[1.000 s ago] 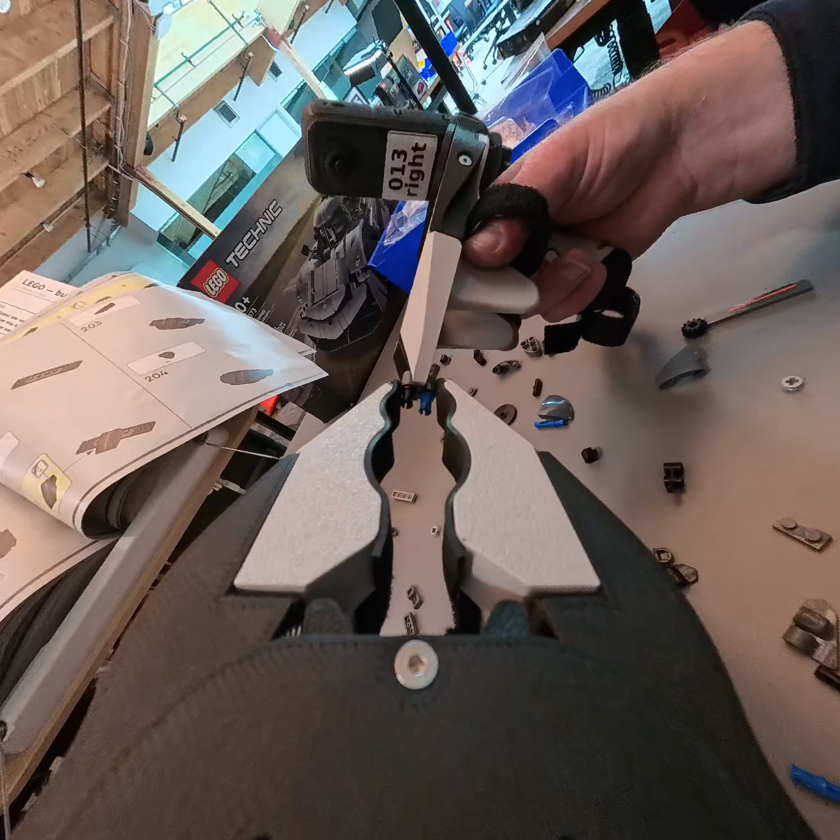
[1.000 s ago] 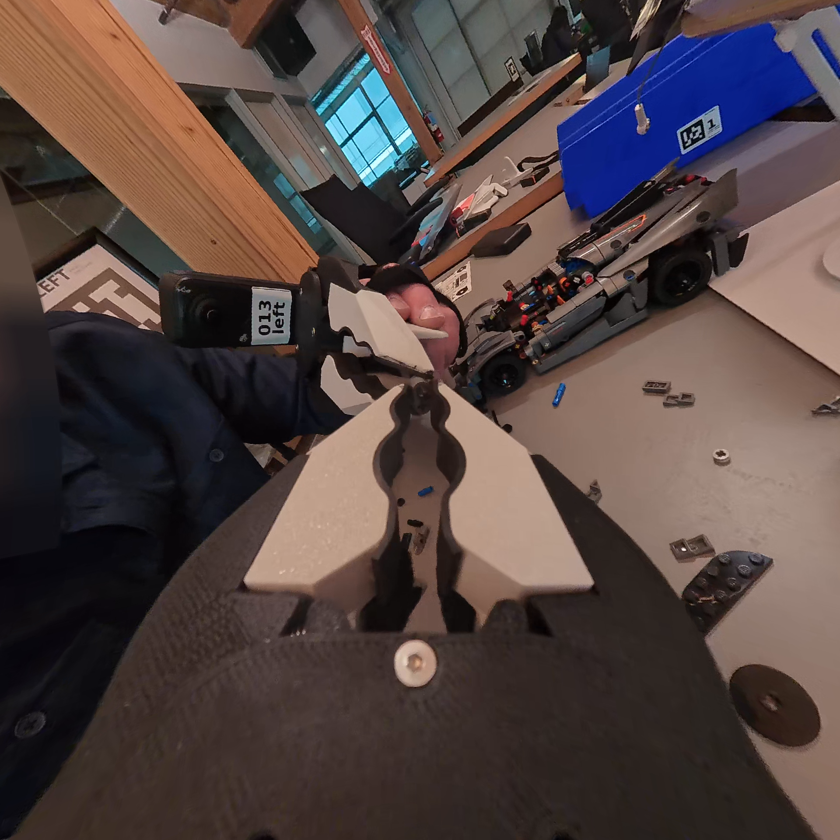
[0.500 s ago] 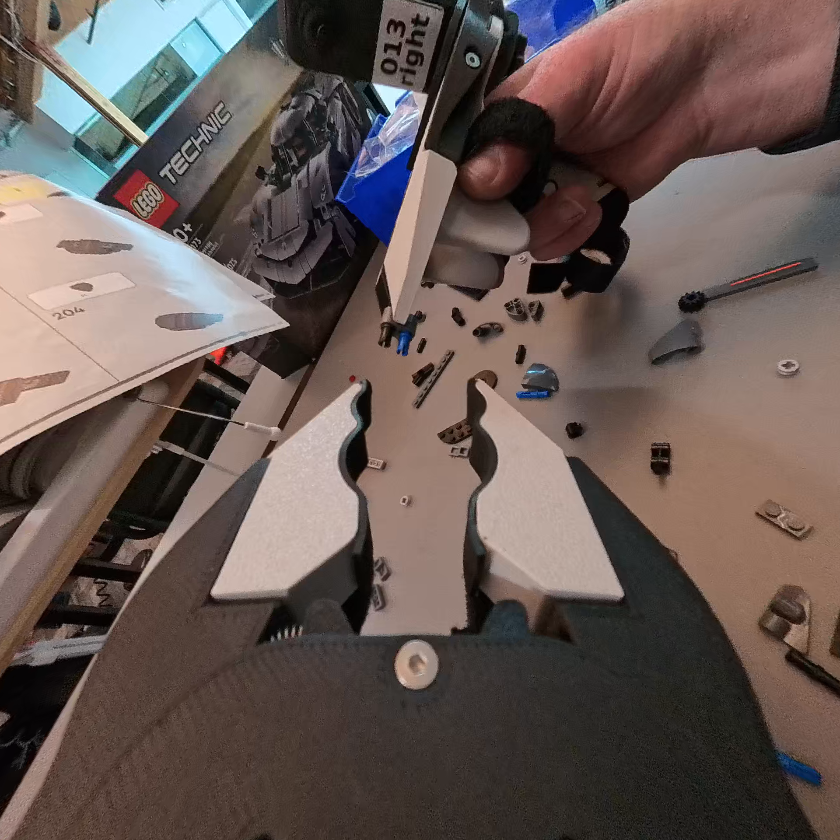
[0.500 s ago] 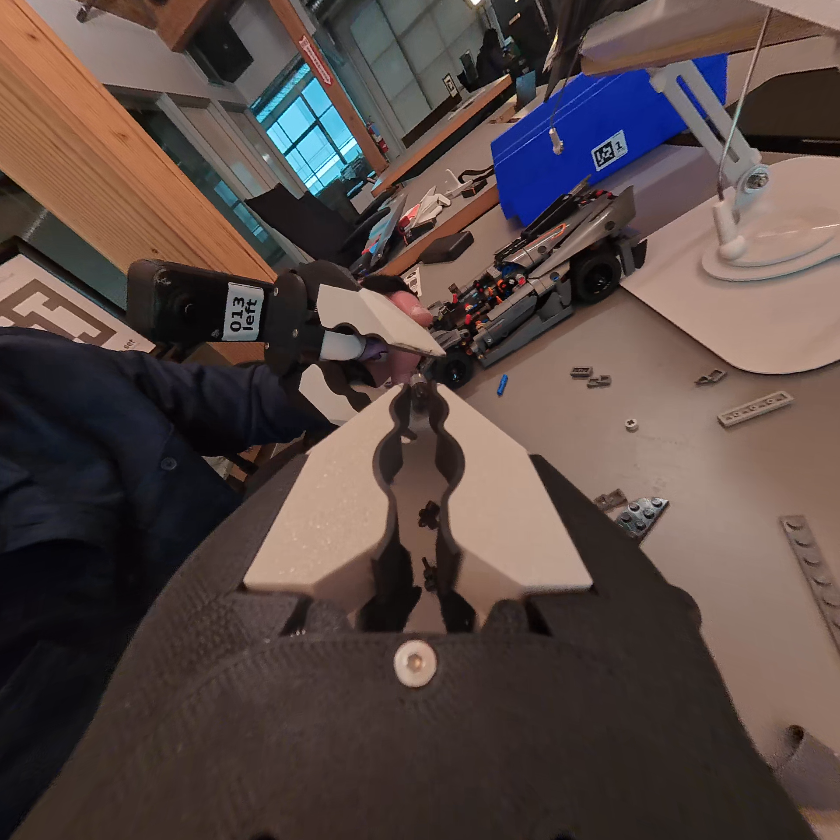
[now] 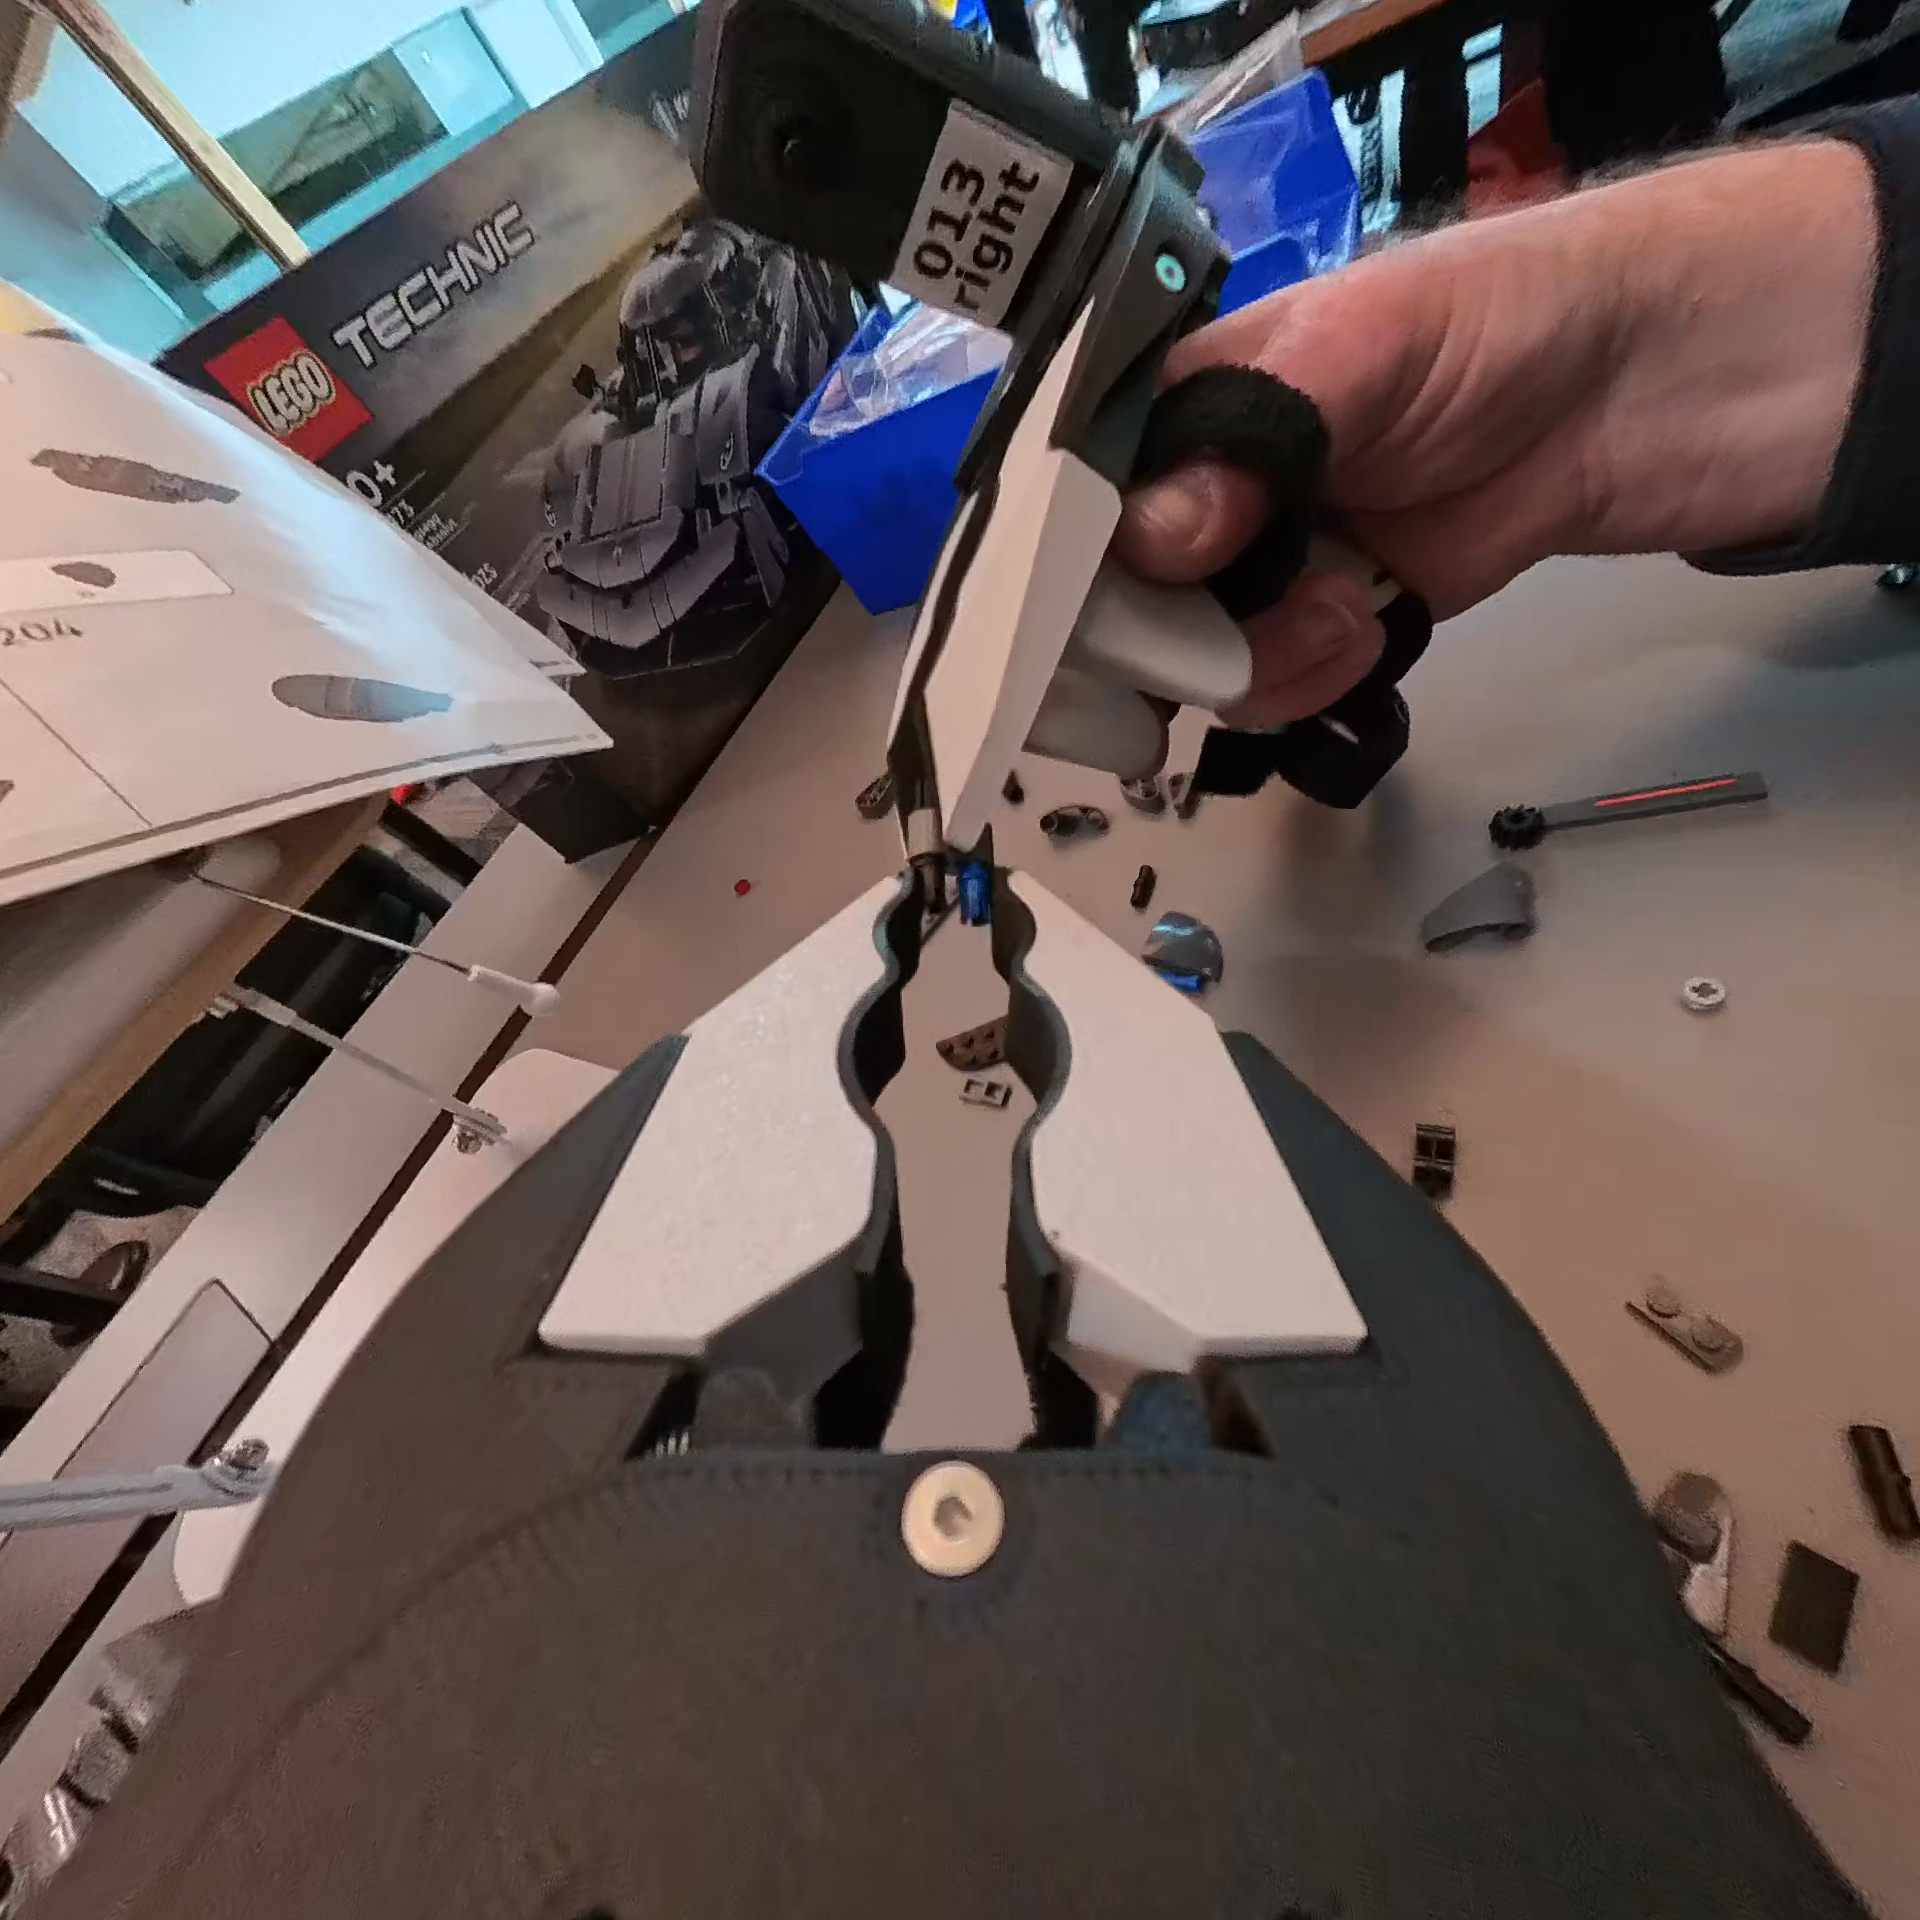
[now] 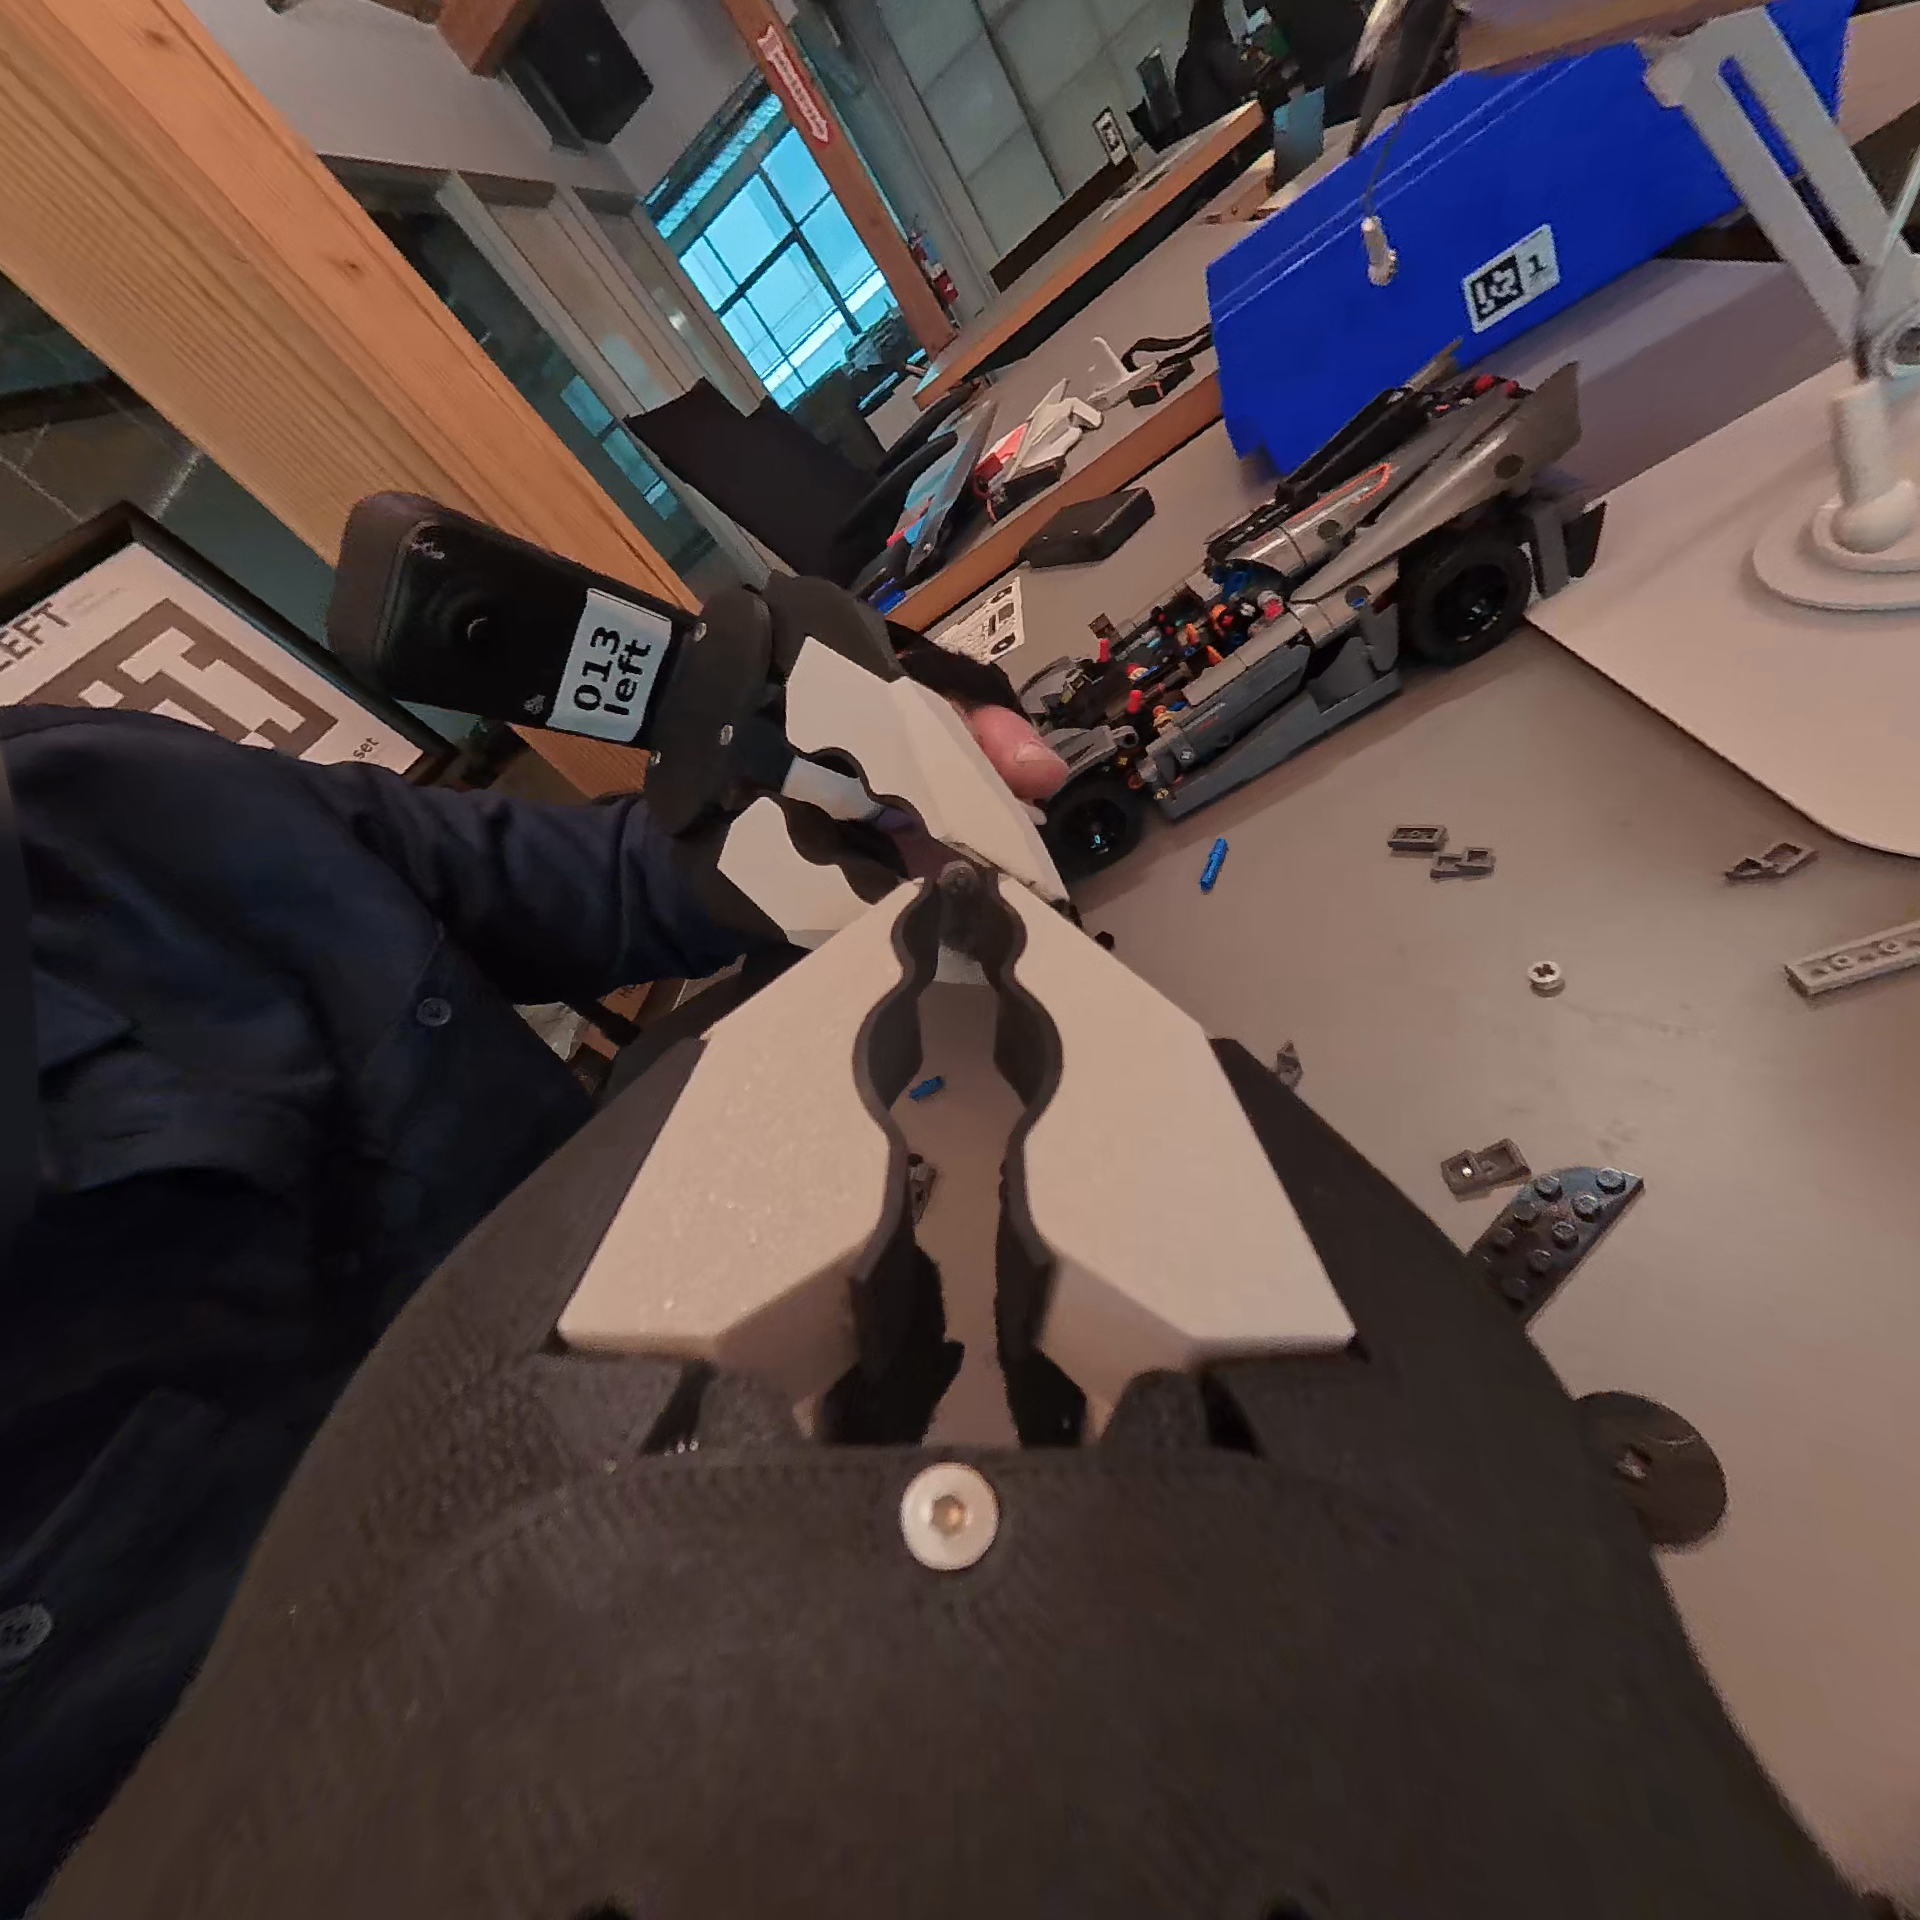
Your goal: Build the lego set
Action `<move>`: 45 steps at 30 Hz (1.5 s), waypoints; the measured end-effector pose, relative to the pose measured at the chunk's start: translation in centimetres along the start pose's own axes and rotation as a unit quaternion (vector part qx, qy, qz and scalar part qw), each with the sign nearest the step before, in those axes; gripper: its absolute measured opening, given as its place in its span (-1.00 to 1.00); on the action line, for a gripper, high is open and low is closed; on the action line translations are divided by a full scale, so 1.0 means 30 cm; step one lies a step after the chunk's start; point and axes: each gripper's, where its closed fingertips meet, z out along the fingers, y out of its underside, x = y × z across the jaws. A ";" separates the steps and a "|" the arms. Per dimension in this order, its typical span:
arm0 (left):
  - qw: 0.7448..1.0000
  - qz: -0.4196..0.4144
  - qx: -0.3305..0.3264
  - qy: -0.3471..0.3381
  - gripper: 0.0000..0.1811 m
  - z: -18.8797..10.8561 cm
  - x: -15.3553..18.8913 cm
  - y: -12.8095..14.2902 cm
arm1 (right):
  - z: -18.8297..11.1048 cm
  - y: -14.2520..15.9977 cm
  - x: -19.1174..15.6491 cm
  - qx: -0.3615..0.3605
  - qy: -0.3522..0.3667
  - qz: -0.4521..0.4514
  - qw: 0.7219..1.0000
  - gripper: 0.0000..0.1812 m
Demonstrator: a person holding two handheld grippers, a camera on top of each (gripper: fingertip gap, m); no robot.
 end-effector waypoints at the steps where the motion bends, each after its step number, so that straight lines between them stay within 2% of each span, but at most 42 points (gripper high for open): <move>1: 1.000 -0.005 -0.009 0.007 -0.89 0.004 0.004 0.011 | 0.001 0.008 0.008 -0.004 0.002 0.008 1.000 -0.95; 4: 0.999 -0.040 0.002 0.029 -0.86 0.010 0.014 0.011 | 0.002 0.013 0.007 -0.009 0.000 0.006 1.000 -0.95; 8: 0.998 -0.019 -0.032 0.051 -0.59 0.045 0.076 0.035 | 0.069 0.071 -0.027 -0.059 -0.018 -0.012 0.998 -0.95; 9: 0.998 -0.004 -0.045 0.038 -0.64 0.048 0.068 0.049 | 0.074 0.084 -0.019 -0.071 -0.007 -0.017 0.997 -0.95; 11: 0.999 -0.012 -0.033 0.031 -0.69 0.036 0.041 0.039 | 0.043 0.051 -0.012 -0.043 -0.008 -0.006 0.999 -0.95; 13: 0.999 -0.022 -0.025 0.031 -0.66 0.017 0.014 0.034 | 0.005 0.023 0.003 -0.020 -0.004 0.001 1.000 -0.95; 16: 0.998 -0.021 -0.038 0.039 -0.63 0.003 0.001 0.057 | -0.015 0.034 0.026 -0.033 0.015 0.001 0.999 -0.95; 21: 0.987 -0.010 -0.067 0.145 -0.68 -0.029 0.101 0.090 | -0.085 0.020 0.063 -0.025 0.052 0.006 0.998 -0.95; 23: 0.982 0.008 -0.088 0.166 -0.67 -0.032 0.138 0.106 | -0.106 0.030 0.093 -0.029 0.069 0.014 0.997 -0.95; 28: 0.951 0.054 -0.151 0.265 -0.70 -0.046 0.295 0.181 | -0.119 0.064 0.125 -0.053 0.084 0.025 0.995 -0.95; 33: 0.927 0.070 -0.194 0.313 -0.83 -0.054 0.377 0.243 | -0.107 0.079 0.125 -0.067 0.088 0.021 0.994 -0.94; 37: 0.927 0.076 -0.207 0.304 -0.90 -0.031 0.383 0.268 | -0.096 0.089 0.119 -0.080 0.088 0.017 0.993 -0.94; 39: 0.926 0.076 -0.207 0.306 -1.00 -0.024 0.390 0.270 | -0.092 0.096 0.120 -0.085 0.088 0.017 0.992 -0.95; 43: 0.931 0.075 -0.203 0.295 -1.00 -0.009 0.384 0.269 | -0.089 0.100 0.118 -0.088 0.087 0.017 0.992 -0.94; 45: 0.938 0.062 -0.217 0.264 -0.99 0.001 0.343 0.275 | -0.087 0.105 0.122 -0.092 0.089 0.020 0.992 -0.95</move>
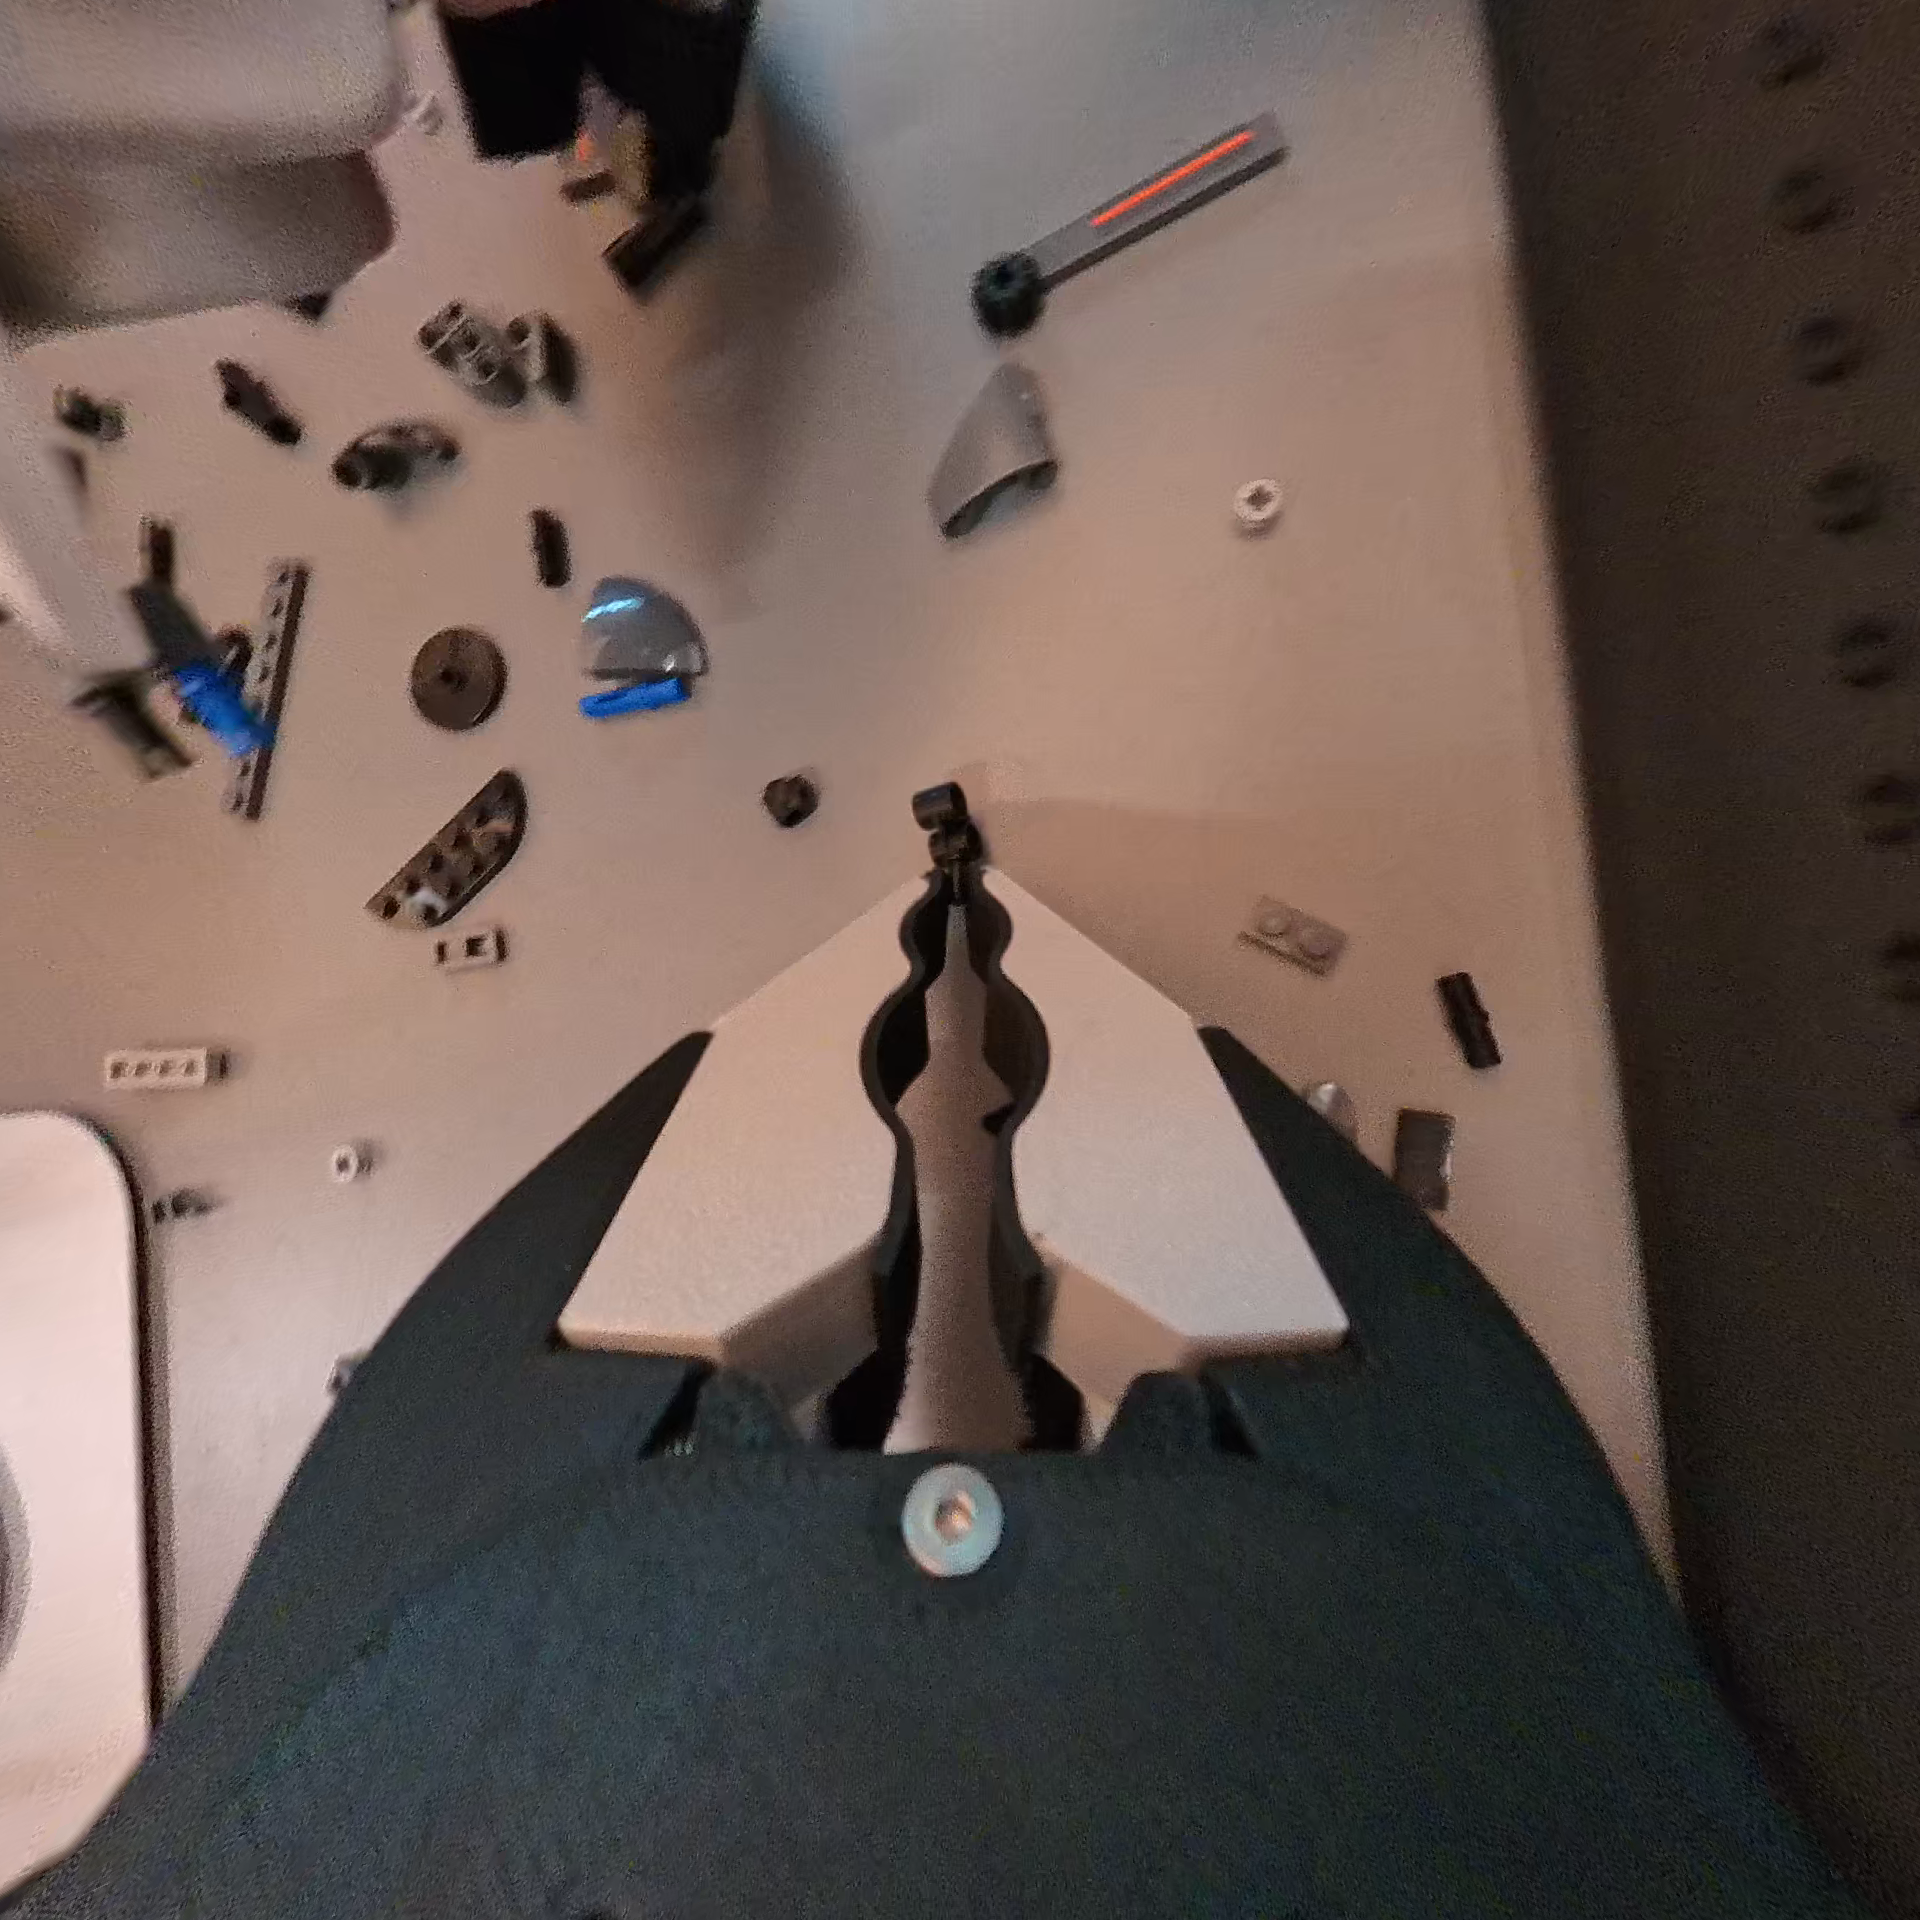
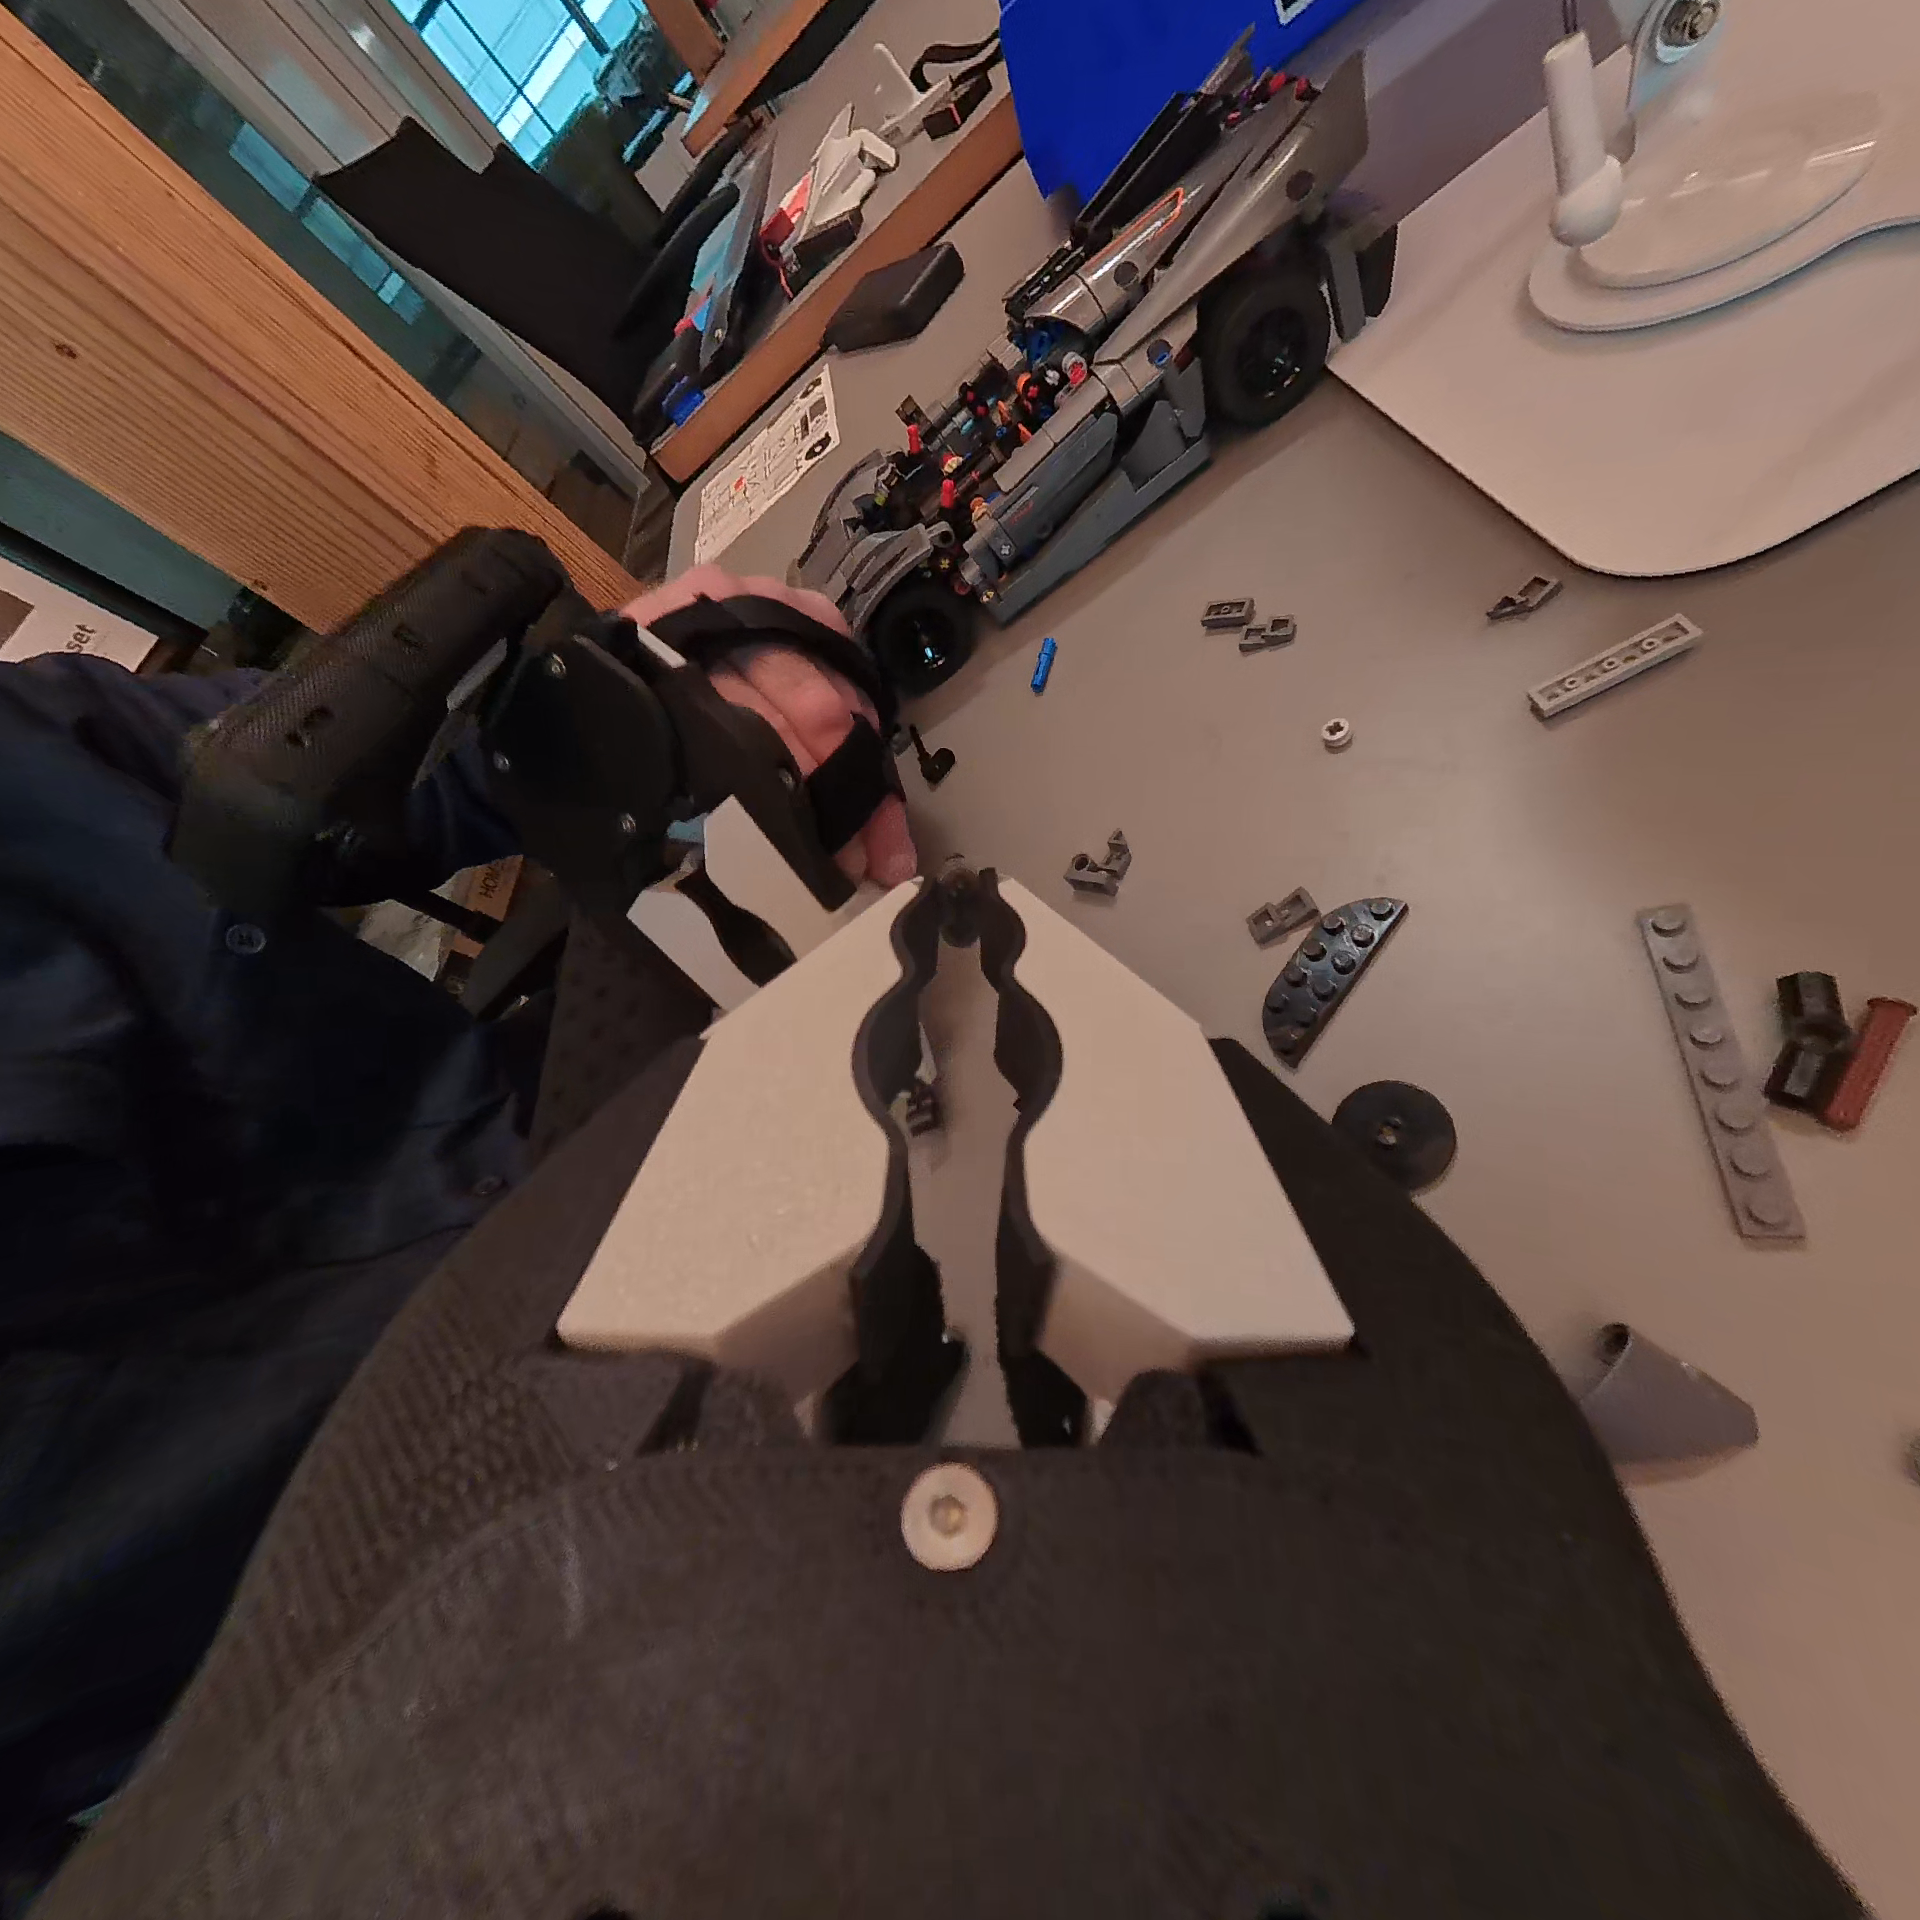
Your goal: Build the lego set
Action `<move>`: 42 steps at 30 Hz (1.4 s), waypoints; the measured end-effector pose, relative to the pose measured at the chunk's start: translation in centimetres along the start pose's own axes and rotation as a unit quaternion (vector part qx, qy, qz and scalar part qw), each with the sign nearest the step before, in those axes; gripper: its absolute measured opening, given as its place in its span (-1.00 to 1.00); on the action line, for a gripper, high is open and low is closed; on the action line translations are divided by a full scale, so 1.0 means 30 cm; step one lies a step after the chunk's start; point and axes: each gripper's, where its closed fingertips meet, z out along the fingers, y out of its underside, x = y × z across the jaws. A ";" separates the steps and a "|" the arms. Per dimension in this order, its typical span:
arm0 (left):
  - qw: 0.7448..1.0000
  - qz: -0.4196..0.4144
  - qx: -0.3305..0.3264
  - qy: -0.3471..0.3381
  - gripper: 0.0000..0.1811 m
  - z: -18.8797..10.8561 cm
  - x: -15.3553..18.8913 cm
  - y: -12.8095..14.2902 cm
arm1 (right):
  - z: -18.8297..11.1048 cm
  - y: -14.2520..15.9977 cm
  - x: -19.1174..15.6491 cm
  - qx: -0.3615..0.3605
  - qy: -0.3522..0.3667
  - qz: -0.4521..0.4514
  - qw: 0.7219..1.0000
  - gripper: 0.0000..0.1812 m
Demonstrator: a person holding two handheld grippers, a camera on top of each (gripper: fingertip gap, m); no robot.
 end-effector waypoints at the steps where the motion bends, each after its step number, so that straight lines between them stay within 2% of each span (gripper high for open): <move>1: 1.000 -0.014 -0.001 -0.004 -0.99 -0.008 -0.013 0.006 | 0.002 0.004 0.004 -0.003 0.003 0.000 1.000 -0.95; 3: 0.999 -0.044 -0.006 -0.021 -0.99 -0.023 -0.046 0.026 | 0.005 0.010 0.012 -0.008 0.008 0.002 1.000 -0.95; 6: 0.995 -0.068 -0.052 -0.047 -0.98 -0.023 -0.089 0.104 | 0.014 0.021 0.022 -0.017 0.017 0.002 1.000 -0.95; 9: 0.994 -0.098 -0.045 -0.030 -0.99 -0.027 -0.082 0.106 | 0.027 0.030 0.021 -0.027 0.019 0.000 0.999 -0.95; 12: 0.995 -0.087 -0.049 -0.025 -0.98 -0.030 -0.065 0.103 | 0.038 0.036 0.019 -0.033 0.019 -0.002 0.999 -0.95; 16: 0.995 -0.088 -0.040 -0.002 -0.82 -0.035 -0.043 0.093 | 0.037 0.036 0.019 -0.034 0.022 -0.004 0.999 -0.95; 21: 0.993 -0.115 -0.018 0.021 -0.81 -0.047 -0.051 0.094 | 0.025 0.028 0.022 -0.026 0.025 -0.004 0.999 -0.95; 28: 0.995 -0.086 -0.002 0.056 -0.82 -0.028 0.009 0.049 | 0.023 0.028 0.019 -0.028 0.025 -0.006 0.999 -0.95; 30: 0.994 -0.090 0.002 0.054 -0.82 -0.039 -0.002 0.056 | 0.021 0.026 0.020 -0.026 0.025 -0.005 0.999 -0.95; 32: 0.996 -0.089 0.003 0.024 -0.83 -0.050 -0.042 0.068 | 0.019 0.024 0.018 -0.025 0.025 -0.006 0.999 -0.95; 35: 0.996 -0.091 0.005 -0.009 -0.65 -0.053 -0.081 0.066 | 0.019 0.023 0.015 -0.025 0.024 -0.008 0.999 -0.95; 38: 0.997 -0.077 -0.014 -0.019 -0.58 -0.026 -0.078 0.074 | 0.021 0.024 0.013 -0.027 0.024 -0.009 0.999 -0.95; 42: 0.997 -0.067 -0.013 -0.020 -0.76 -0.012 -0.072 0.066 | 0.022 0.025 0.012 -0.028 0.024 -0.009 0.999 -0.95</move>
